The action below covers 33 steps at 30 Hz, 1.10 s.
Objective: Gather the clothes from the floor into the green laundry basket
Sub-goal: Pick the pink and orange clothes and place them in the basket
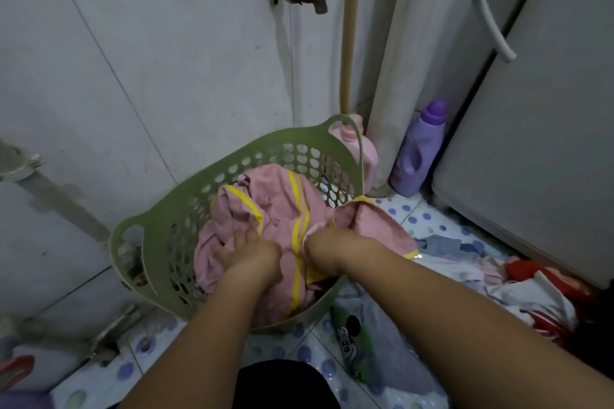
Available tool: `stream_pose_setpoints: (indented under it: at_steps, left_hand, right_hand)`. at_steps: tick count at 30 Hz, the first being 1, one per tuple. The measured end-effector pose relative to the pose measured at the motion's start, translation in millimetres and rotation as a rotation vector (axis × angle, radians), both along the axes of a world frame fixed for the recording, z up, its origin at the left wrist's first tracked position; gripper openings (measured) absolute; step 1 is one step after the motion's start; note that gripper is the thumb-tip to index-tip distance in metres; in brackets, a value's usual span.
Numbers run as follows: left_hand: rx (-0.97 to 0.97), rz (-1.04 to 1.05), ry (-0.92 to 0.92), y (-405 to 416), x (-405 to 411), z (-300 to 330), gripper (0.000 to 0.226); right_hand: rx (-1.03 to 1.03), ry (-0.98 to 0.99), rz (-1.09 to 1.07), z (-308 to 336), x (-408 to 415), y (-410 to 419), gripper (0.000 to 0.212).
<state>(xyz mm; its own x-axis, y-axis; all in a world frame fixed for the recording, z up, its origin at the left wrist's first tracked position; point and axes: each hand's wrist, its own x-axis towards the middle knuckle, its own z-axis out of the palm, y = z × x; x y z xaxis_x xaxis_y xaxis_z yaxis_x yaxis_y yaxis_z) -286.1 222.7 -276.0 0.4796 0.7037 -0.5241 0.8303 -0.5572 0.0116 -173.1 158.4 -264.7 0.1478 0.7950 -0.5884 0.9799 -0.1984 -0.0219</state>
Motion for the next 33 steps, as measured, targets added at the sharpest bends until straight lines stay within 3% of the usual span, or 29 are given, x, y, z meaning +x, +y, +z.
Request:
stream_pose_setpoints:
  at_steps: [3,5,7,8,10,12,14,16,17,19,21,24,26,29,30,33]
  left_hand:
    - [0.146,0.015,-0.297,-10.4,15.8,9.4,0.037]
    - [0.154,-0.021,-0.428,-21.1,29.2,15.2,0.046]
    - [0.043,-0.086,-0.554,-32.7,44.5,13.5,0.053]
    - [-0.072,-0.105,-0.625,-39.3,51.2,12.4,0.055]
    - [-0.267,-0.106,-0.682,-51.1,58.8,8.4,0.060]
    - [-0.312,-0.136,-0.621,-56.6,60.5,1.6,0.063]
    - [-0.312,-0.173,-0.610,-56.8,59.4,2.0,0.065]
    - [-0.305,-0.166,-0.618,-54.0,57.0,3.8,0.062]
    - [-0.302,-0.156,-0.628,-52.8,56.1,5.3,0.060]
    - [-0.291,-0.141,-0.672,-51.3,54.6,7.1,0.054]
    - [-0.274,-0.086,-0.739,-49.8,54.5,9.2,0.042]
    - [-0.244,0.121,-0.855,-44.0,57.2,13.7,0.034]
    - [-0.230,0.241,-0.915,-38.0,59.4,14.1,0.036]
    - [-0.203,0.363,-0.910,-28.6,58.7,9.0,0.047]
    - [-0.219,0.412,-0.911,-26.0,58.0,7.6,0.054]
    - [-0.205,0.474,-0.843,-25.0,60.1,10.7,0.067]
  right_hand:
    - [0.418,0.013,-0.148,11.5,15.5,-19.8,0.025]
    - [0.719,-0.125,-0.268,20.7,29.2,-41.4,0.025]
    - [0.830,-0.176,-0.488,19.3,45.9,-64.0,0.035]
    - [0.772,-0.111,-0.642,14.4,54.9,-72.3,0.047]
    - [0.570,0.205,-0.933,5.0,68.9,-85.2,0.078]
    - [0.520,0.604,-1.121,-5.2,73.6,-96.0,0.098]
    - [0.511,0.876,-1.218,-12.2,67.9,-101.3,0.096]
    - [0.466,1.039,-1.269,-21.3,61.6,-97.2,0.072]
    - [0.484,1.053,-1.283,-23.6,59.9,-91.1,0.049]
    - [0.649,0.828,-1.274,-22.7,59.6,-74.4,0.011]
    - [0.896,0.614,-1.215,-8.7,59.9,-57.5,0.013]
    - [1.177,0.582,-0.917,29.8,49.2,-32.4,0.018]
    - [1.048,0.588,-0.691,42.3,39.8,-15.1,0.028]
    - [0.594,0.409,-0.474,31.5,34.1,-1.4,0.024]
    - [0.545,0.360,-0.453,26.2,34.7,-2.3,0.027]
    - [0.763,0.403,-0.564,26.3,40.6,-20.8,0.030]
